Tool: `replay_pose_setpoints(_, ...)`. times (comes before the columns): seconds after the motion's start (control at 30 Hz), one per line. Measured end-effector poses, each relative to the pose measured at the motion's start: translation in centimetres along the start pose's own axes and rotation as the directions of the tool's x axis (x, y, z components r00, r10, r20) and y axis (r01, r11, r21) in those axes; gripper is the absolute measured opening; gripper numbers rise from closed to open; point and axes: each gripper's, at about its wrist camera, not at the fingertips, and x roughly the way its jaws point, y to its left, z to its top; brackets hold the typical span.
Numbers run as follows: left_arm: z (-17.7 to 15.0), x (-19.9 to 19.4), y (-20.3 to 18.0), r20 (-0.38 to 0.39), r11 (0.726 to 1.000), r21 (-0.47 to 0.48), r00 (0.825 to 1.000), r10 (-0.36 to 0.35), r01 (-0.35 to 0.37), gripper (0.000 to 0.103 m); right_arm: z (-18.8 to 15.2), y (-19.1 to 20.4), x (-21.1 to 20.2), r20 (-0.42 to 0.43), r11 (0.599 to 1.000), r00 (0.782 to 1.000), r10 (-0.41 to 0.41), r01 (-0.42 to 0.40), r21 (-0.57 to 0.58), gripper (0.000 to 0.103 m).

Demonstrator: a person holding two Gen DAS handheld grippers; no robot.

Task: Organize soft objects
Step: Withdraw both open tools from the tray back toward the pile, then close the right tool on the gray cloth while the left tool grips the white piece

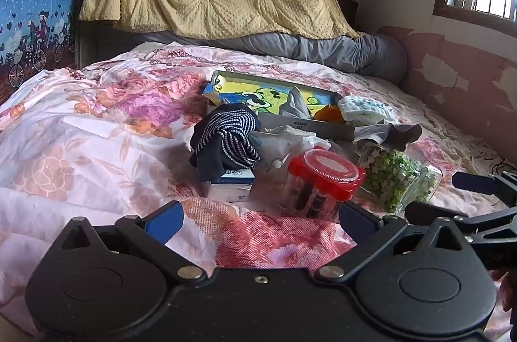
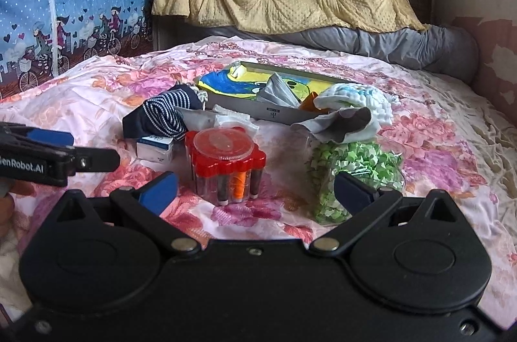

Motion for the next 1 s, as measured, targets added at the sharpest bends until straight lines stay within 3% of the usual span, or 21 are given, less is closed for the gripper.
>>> replay_pose_setpoints(0.53, 0.5, 0.8, -0.2, 0.006, 0.999, 0.044, 1.0, 0.011, -0.011, 0.102, 1.0, -0.9, 0.6, 0.02, 1.0, 1.0, -0.001, 0.0, 0.03, 0.103)
replay_pose_setpoints(1.0, 3.5, 4.9, -0.2, -0.031, 0.998, 0.057, 0.999, -0.027, 0.029, 0.102, 3.0, -3.0, 2.4, 0.055, 0.999, 0.997, -0.047, 0.048, -0.008, 0.103)
